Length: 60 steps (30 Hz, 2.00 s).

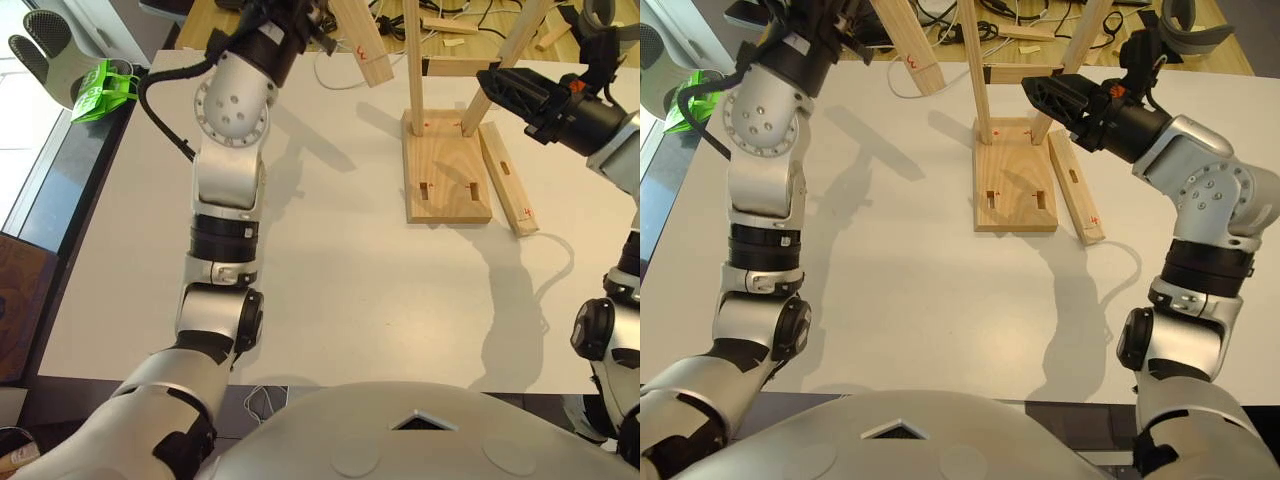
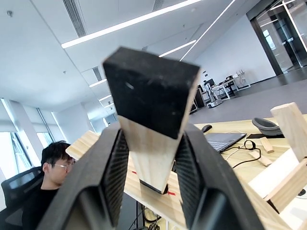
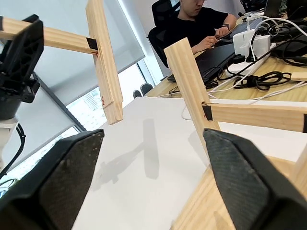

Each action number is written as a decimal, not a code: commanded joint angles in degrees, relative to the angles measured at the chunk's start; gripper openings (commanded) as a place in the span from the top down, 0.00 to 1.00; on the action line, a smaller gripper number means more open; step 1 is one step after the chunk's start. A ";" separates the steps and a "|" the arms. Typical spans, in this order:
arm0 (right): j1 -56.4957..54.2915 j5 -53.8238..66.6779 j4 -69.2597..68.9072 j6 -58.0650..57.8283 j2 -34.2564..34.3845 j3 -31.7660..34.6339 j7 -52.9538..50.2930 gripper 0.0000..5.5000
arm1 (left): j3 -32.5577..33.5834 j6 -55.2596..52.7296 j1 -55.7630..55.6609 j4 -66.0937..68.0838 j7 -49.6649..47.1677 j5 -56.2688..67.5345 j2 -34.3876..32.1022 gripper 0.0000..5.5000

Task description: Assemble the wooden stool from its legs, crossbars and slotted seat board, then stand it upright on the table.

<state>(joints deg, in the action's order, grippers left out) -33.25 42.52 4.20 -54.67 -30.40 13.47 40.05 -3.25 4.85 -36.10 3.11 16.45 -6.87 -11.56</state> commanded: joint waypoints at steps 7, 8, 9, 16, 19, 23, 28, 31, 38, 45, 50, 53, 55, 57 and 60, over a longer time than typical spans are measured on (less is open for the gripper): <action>-12.16 -2.58 8.79 0.54 -6.27 -9.68 18.36 0.30 | -5.28 8.54 5.52 -7.97 0.34 -2.37 -0.30 0.76; -12.71 -2.96 9.40 0.77 -6.62 -10.66 19.88 0.30 | -5.63 8.91 5.69 -8.13 0.59 -2.29 -0.34 0.76; -13.45 -3.52 10.28 1.28 -6.65 -11.66 21.22 0.30 | -6.09 9.29 5.99 -8.30 0.94 -2.19 -0.33 0.76; -17.94 -9.51 19.17 6.92 -3.48 -16.69 26.01 0.30 | -6.92 7.90 6.29 -10.00 1.99 0.35 1.13 0.76; -19.07 -11.57 21.94 8.66 -2.11 -17.99 27.39 0.30 | -7.52 7.82 6.24 -10.52 2.71 1.02 1.29 0.76; -19.62 -13.13 23.44 9.80 -0.60 -18.90 28.69 0.30 | -8.31 8.03 6.35 -10.54 3.32 1.37 1.55 0.76; -20.97 -14.31 25.76 11.28 1.16 -18.55 28.84 0.39 | -9.69 8.19 6.96 -9.87 4.67 1.96 1.81 0.76; -21.20 -14.85 26.16 11.09 1.50 -18.44 28.99 0.48 | -10.24 8.06 7.18 -9.65 5.12 2.35 2.05 0.76; -20.57 -15.16 25.46 11.22 1.83 -17.85 28.98 0.69 | -11.34 7.24 7.46 -9.53 6.62 3.22 2.74 0.76; -19.06 -15.15 23.87 12.21 2.47 -17.32 29.57 0.79 | -10.93 5.15 6.60 -10.22 6.62 4.33 4.26 0.76; -18.53 -15.53 23.45 13.34 2.78 -17.20 29.79 0.81 | -10.23 3.64 5.81 -10.55 6.08 5.21 5.40 0.59; -18.30 -15.32 23.12 13.29 3.02 -16.93 29.44 0.81 | -11.49 1.78 6.03 -10.97 6.57 5.42 6.36 0.52; -18.31 -15.41 23.39 13.58 3.28 -16.59 28.85 0.81 | -11.69 0.41 6.16 -11.52 6.37 5.84 7.05 0.48; -18.58 -15.49 24.33 14.38 3.70 -15.45 27.45 0.81 | -11.52 -1.12 6.54 -12.42 7.12 6.84 6.84 0.43; -19.16 -14.99 25.94 16.34 4.54 -12.69 25.06 0.81 | -11.02 -4.63 8.73 -15.12 10.78 10.39 4.70 0.39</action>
<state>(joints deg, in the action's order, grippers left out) -51.76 27.72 29.30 -40.03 -26.66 -1.22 67.41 -14.42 2.96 -28.47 -9.46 24.54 0.87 -5.22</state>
